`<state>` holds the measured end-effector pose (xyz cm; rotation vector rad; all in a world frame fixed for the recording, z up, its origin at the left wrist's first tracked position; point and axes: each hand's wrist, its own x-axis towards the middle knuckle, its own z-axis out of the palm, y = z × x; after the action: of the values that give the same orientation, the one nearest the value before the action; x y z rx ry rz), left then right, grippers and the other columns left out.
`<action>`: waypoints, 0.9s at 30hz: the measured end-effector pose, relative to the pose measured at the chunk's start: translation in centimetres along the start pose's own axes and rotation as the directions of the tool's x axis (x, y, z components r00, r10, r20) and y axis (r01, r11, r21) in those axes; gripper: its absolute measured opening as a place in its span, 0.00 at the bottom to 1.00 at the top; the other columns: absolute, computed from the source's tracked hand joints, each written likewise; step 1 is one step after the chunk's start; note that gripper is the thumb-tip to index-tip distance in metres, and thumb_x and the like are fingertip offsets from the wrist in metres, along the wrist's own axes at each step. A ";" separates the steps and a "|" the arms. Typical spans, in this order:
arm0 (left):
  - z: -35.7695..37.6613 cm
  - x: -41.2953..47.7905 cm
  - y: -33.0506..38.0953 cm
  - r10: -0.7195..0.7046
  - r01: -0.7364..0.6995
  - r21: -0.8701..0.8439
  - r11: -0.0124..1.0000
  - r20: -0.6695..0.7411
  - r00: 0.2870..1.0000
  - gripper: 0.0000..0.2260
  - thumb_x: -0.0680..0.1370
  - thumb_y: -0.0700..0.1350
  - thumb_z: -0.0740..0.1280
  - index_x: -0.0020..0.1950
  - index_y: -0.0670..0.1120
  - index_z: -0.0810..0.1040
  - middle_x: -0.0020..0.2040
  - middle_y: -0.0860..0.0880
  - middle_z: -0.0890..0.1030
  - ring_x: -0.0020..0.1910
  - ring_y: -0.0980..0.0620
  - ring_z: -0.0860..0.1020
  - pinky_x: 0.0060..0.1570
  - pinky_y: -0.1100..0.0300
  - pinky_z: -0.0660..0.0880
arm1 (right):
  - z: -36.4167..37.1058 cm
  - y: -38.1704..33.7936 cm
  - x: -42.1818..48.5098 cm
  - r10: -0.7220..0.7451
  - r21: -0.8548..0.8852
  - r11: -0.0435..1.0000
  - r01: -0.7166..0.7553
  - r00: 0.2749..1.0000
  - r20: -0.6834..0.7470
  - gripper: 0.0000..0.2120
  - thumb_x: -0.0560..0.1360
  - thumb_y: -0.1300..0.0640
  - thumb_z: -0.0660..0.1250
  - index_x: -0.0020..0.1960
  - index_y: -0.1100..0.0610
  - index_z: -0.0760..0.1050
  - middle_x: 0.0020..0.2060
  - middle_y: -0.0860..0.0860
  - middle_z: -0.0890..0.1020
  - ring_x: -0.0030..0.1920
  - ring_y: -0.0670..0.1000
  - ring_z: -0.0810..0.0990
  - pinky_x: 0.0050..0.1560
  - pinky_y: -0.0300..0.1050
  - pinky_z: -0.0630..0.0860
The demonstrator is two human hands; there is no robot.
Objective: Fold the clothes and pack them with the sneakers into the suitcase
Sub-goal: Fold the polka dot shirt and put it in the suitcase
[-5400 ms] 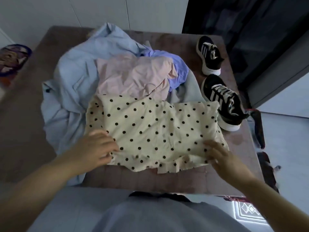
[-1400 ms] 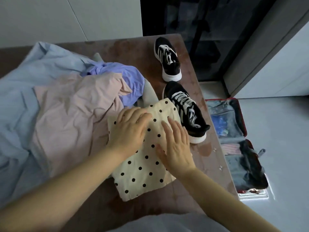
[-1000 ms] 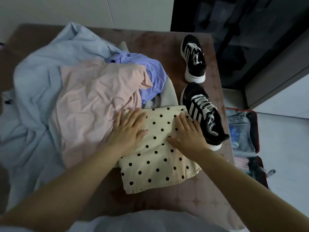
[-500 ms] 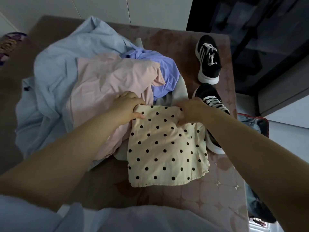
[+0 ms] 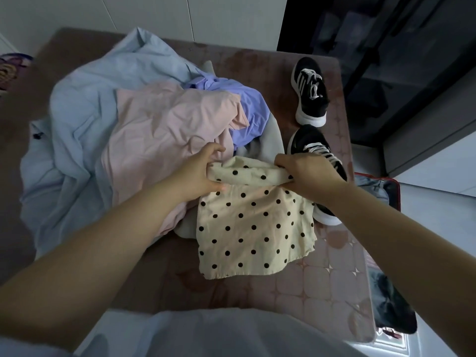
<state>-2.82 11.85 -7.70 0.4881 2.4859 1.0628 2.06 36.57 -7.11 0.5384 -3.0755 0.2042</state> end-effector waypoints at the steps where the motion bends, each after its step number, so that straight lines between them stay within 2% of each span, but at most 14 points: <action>1: 0.1 -0.5 0.2 0.024 -0.025 -0.023 0.999 -0.028 0.999 0.30 0.65 0.39 0.77 0.64 0.49 0.69 0.60 0.50 0.75 0.58 0.57 0.72 0.51 0.69 0.67 | 0.0 -0.1 -0.6 -0.018 -0.002 1.000 0.017 0.998 -0.059 0.17 0.60 0.63 0.77 0.45 0.59 0.74 0.30 0.53 0.78 0.31 0.58 0.78 0.32 0.43 0.68; 3: 0.4 -2.0 0.7 0.127 -0.128 -0.007 0.992 -0.098 0.987 0.25 0.65 0.38 0.76 0.60 0.49 0.74 0.55 0.51 0.78 0.54 0.56 0.75 0.48 0.73 0.68 | 0.2 -0.6 -2.2 -0.055 -0.005 0.998 0.055 0.974 -0.218 0.20 0.55 0.67 0.77 0.44 0.60 0.74 0.31 0.52 0.79 0.30 0.57 0.77 0.34 0.45 0.72; 5: 1.2 -4.0 0.1 0.332 -0.316 0.139 0.939 -0.113 0.937 0.23 0.65 0.38 0.75 0.57 0.51 0.75 0.51 0.50 0.80 0.49 0.56 0.75 0.49 0.67 0.70 | 1.0 -1.4 -4.7 -0.123 -0.050 0.992 0.112 0.919 -0.374 0.17 0.63 0.65 0.73 0.49 0.58 0.72 0.35 0.53 0.80 0.35 0.56 0.78 0.39 0.47 0.73; 6: 1.9 -5.1 -0.6 0.455 -0.417 0.284 0.863 -0.083 0.887 0.23 0.64 0.38 0.74 0.56 0.52 0.74 0.49 0.49 0.79 0.46 0.55 0.74 0.48 0.63 0.69 | 1.6 -1.8 -6.3 -0.180 -0.091 0.984 0.156 0.890 -0.418 0.13 0.69 0.63 0.68 0.52 0.57 0.71 0.39 0.53 0.81 0.38 0.56 0.78 0.41 0.48 0.72; 8: 3.7 -7.4 -2.1 0.649 -0.568 0.497 0.656 0.014 0.761 0.20 0.66 0.37 0.68 0.56 0.50 0.74 0.45 0.50 0.76 0.43 0.52 0.70 0.45 0.61 0.65 | 3.8 -2.2 -9.5 -0.281 -0.159 0.959 0.235 0.863 -0.420 0.12 0.76 0.61 0.58 0.59 0.57 0.71 0.47 0.52 0.78 0.44 0.54 0.75 0.47 0.50 0.70; 11: 6.7 -10.6 -4.2 0.764 -0.688 0.543 0.481 0.125 0.633 0.13 0.73 0.38 0.59 0.54 0.50 0.73 0.41 0.50 0.77 0.41 0.52 0.68 0.52 0.56 0.68 | 7.2 -2.4 -13.2 -0.321 -0.204 0.941 0.268 0.900 -0.295 0.18 0.80 0.62 0.49 0.67 0.54 0.66 0.52 0.51 0.71 0.46 0.53 0.71 0.51 0.51 0.68; 13: 8.1 -12.0 -5.0 0.756 -0.691 0.555 0.463 0.159 0.635 0.12 0.73 0.38 0.59 0.53 0.52 0.73 0.41 0.52 0.78 0.41 0.53 0.69 0.61 0.52 0.66 | 8.6 -2.6 -14.6 -0.304 -0.222 0.942 0.253 0.923 -0.237 0.23 0.79 0.62 0.50 0.73 0.52 0.59 0.52 0.51 0.70 0.48 0.53 0.70 0.54 0.50 0.68; 16: 8.8 -12.7 -6.0 0.671 -0.638 0.585 0.500 0.205 0.713 0.12 0.72 0.39 0.59 0.51 0.52 0.75 0.43 0.53 0.79 0.40 0.53 0.74 0.69 0.52 0.57 | 9.7 -2.9 -15.5 -0.269 -0.216 0.948 0.235 0.952 -0.145 0.32 0.73 0.61 0.55 0.76 0.50 0.51 0.53 0.52 0.70 0.50 0.53 0.70 0.58 0.50 0.66; 18: 8.7 -12.9 -6.3 0.583 -0.600 0.588 0.542 0.252 0.773 0.15 0.69 0.40 0.59 0.51 0.53 0.77 0.46 0.54 0.79 0.41 0.53 0.77 0.71 0.53 0.52 | 9.8 -3.0 -15.5 -0.266 -0.173 0.952 0.251 0.961 -0.073 0.35 0.70 0.58 0.61 0.75 0.49 0.53 0.54 0.51 0.69 0.50 0.53 0.70 0.59 0.50 0.65; 20: 8.8 -13.3 -6.2 0.506 -0.563 0.563 0.605 0.274 0.818 0.17 0.66 0.43 0.59 0.51 0.53 0.78 0.48 0.55 0.79 0.44 0.53 0.78 0.72 0.53 0.52 | 9.6 -3.4 -15.4 -0.254 -0.094 0.964 0.250 0.967 -0.035 0.37 0.65 0.51 0.69 0.72 0.48 0.61 0.53 0.49 0.70 0.51 0.52 0.71 0.62 0.50 0.64; 22: 9.0 -13.9 -5.2 0.477 -0.512 0.537 0.671 0.217 0.852 0.16 0.64 0.46 0.59 0.47 0.52 0.80 0.46 0.55 0.79 0.43 0.53 0.77 0.71 0.51 0.54 | 8.9 -4.1 -15.5 -0.202 -0.007 0.979 0.202 0.974 -0.102 0.32 0.64 0.44 0.69 0.67 0.48 0.68 0.52 0.48 0.73 0.51 0.52 0.73 0.66 0.54 0.63; 24: 9.6 -14.1 -3.8 0.507 -0.471 0.518 0.714 0.082 0.858 0.11 0.66 0.47 0.60 0.43 0.50 0.80 0.43 0.53 0.79 0.42 0.51 0.76 0.70 0.51 0.57 | 8.1 -5.3 -15.2 -0.138 0.059 0.986 0.153 0.969 -0.204 0.26 0.67 0.42 0.65 0.62 0.50 0.71 0.54 0.49 0.74 0.53 0.52 0.74 0.68 0.58 0.60; 25: 10.1 -14.1 -3.0 0.520 -0.443 0.529 0.724 0.003 0.854 0.10 0.68 0.47 0.61 0.44 0.49 0.80 0.44 0.52 0.79 0.44 0.50 0.75 0.69 0.51 0.59 | 7.8 -6.2 -14.9 -0.103 0.062 0.991 0.122 0.965 -0.241 0.24 0.69 0.42 0.63 0.62 0.50 0.70 0.56 0.50 0.73 0.56 0.53 0.73 0.69 0.59 0.58; 27: 11.5 -13.6 -1.7 0.487 -0.333 0.585 0.740 -0.123 0.865 0.13 0.72 0.47 0.60 0.53 0.47 0.79 0.51 0.49 0.78 0.52 0.49 0.73 0.66 0.48 0.63 | 7.7 -7.7 -13.8 -0.009 0.051 0.998 0.022 0.971 -0.241 0.23 0.73 0.43 0.59 0.67 0.48 0.66 0.63 0.51 0.69 0.63 0.56 0.68 0.70 0.59 0.55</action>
<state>14.14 11.50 -13.35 1.1943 3.0143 0.5440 17.70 33.05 -14.26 0.4979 -2.8369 0.3267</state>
